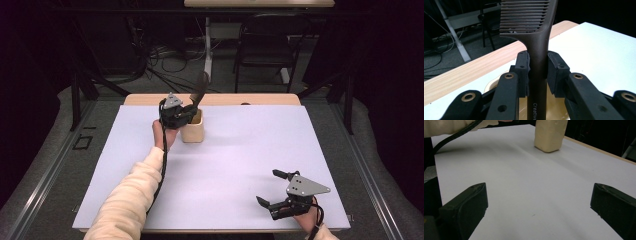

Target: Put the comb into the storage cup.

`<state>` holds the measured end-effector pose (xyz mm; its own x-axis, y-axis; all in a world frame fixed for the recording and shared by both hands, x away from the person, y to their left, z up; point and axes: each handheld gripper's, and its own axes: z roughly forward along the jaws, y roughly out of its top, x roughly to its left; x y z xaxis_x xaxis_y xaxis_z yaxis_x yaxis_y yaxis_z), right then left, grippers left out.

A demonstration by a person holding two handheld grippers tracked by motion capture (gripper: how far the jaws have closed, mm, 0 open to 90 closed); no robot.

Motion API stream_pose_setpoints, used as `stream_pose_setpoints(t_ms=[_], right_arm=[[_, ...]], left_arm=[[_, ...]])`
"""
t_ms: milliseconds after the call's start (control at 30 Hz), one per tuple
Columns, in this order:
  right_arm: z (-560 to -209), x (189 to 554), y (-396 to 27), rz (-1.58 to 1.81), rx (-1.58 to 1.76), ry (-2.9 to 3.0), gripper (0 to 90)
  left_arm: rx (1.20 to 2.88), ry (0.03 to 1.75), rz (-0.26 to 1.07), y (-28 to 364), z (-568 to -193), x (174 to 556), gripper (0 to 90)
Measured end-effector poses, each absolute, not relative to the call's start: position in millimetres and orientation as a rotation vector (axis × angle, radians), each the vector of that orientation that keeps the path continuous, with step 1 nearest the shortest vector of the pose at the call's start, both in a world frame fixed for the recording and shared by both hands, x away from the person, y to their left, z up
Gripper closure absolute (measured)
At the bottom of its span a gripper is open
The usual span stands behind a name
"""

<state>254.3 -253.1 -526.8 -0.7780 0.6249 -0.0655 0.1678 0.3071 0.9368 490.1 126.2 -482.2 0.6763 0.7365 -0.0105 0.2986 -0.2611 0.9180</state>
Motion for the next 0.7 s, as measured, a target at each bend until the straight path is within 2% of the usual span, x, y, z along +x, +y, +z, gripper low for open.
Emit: stream_pose_setpoints(t_ms=[700], right_arm=[[-526.8,254.2,-253.2,1.471,0.705,2.16,0.8]], left_arm=[[1.884,0.815,0.532,126.6,-485.6,490.2,72.4]])
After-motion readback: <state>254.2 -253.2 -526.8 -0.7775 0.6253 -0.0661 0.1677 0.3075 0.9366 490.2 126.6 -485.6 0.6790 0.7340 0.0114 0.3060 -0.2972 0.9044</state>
